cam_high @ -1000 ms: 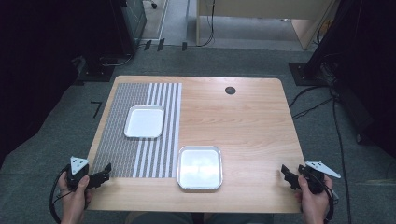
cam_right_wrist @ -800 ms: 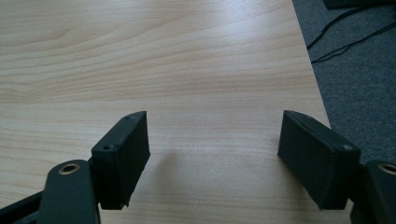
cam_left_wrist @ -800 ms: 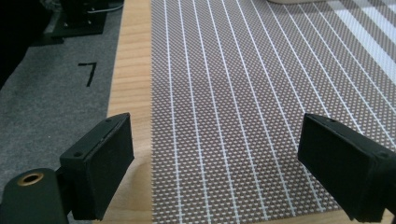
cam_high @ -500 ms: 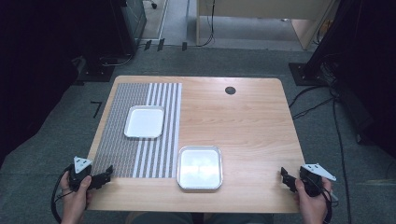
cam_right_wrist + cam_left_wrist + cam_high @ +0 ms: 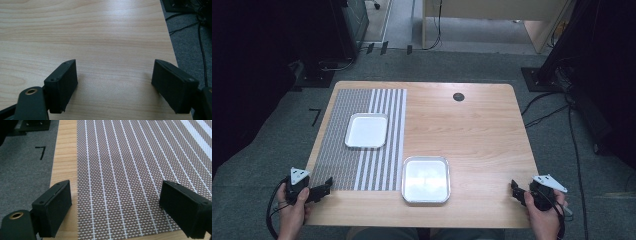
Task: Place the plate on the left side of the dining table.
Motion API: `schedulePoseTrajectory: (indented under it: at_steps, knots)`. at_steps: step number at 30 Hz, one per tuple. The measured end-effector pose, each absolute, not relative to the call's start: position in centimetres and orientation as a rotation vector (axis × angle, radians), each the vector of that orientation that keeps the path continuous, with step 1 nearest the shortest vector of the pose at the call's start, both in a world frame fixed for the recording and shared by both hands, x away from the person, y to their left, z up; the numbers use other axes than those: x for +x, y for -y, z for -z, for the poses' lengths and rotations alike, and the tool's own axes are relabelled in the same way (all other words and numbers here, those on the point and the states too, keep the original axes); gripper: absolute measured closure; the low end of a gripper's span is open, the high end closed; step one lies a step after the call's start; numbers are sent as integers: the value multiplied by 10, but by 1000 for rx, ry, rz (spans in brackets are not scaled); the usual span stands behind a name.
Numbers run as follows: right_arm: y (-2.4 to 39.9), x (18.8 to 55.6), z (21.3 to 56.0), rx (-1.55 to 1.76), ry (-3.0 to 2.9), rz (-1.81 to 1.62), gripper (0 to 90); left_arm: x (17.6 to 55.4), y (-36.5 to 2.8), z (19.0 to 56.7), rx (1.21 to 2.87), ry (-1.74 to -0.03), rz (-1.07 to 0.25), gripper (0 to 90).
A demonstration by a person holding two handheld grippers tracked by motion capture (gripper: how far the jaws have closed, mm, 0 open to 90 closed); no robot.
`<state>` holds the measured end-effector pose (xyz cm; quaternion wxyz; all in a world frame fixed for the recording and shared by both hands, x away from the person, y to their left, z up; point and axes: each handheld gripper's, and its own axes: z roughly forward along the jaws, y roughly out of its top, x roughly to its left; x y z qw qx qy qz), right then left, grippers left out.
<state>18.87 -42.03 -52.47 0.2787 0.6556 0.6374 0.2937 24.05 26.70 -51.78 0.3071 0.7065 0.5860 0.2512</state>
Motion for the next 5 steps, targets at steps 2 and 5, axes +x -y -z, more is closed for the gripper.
schedulePoseTrajectory:
  at_steps: [2, 5]
  knots:
    - [420, 189, 525, 1759, -1710, -788, 206, 241, -267, 518, 1869, -1551, -665, 106]
    - [420, 189, 525, 1758, -1712, -789, 202, 241, -267, 517, 1867, -1557, -663, 104]
